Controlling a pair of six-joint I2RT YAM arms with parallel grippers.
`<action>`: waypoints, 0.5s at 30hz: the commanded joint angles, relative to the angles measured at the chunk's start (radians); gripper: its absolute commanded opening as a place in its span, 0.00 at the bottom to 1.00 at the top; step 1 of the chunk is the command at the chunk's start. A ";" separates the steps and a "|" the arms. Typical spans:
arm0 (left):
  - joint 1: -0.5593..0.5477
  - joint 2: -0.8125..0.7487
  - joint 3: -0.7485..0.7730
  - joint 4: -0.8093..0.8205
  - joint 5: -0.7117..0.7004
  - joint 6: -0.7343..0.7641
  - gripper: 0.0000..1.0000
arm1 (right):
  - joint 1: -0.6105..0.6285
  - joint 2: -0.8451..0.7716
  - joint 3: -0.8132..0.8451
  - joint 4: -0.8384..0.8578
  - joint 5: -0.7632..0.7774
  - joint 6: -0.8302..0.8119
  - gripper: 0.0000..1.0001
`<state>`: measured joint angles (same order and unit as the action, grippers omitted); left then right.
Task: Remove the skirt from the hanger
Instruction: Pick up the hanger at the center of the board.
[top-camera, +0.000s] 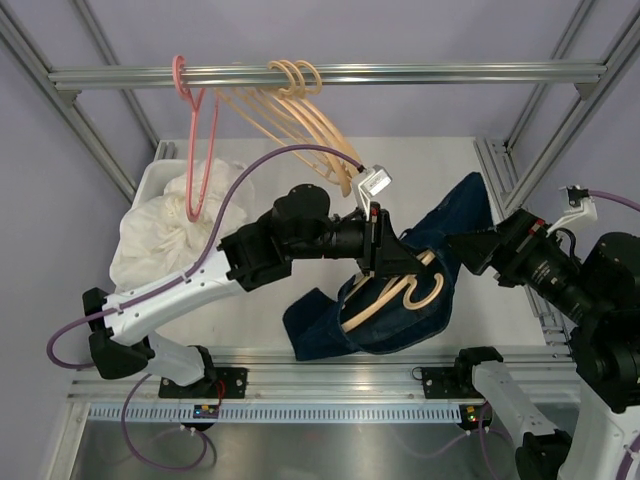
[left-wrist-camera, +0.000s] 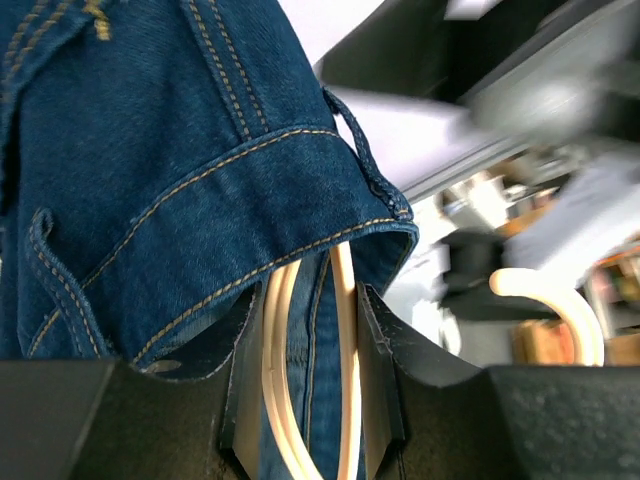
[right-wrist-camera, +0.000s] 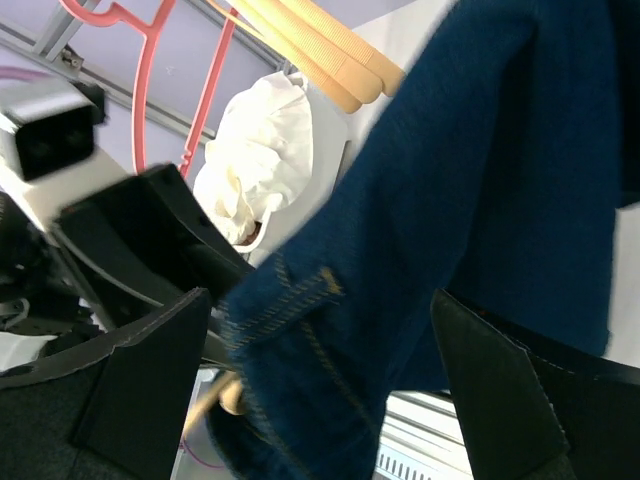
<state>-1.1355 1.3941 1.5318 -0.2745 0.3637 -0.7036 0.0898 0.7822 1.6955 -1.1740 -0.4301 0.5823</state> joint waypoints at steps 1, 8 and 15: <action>-0.004 -0.050 0.120 0.330 -0.001 -0.074 0.00 | 0.002 -0.049 -0.019 0.045 -0.004 -0.015 1.00; 0.060 0.058 0.426 0.192 -0.198 -0.099 0.00 | 0.004 -0.035 0.159 -0.065 0.151 -0.044 0.99; 0.131 0.204 0.563 0.187 -0.293 -0.217 0.00 | 0.002 0.048 0.307 -0.185 -0.052 -0.120 0.95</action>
<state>-1.0107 1.5455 2.0037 -0.2050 0.1692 -0.8627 0.0898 0.7723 2.0491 -1.2819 -0.2928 0.5301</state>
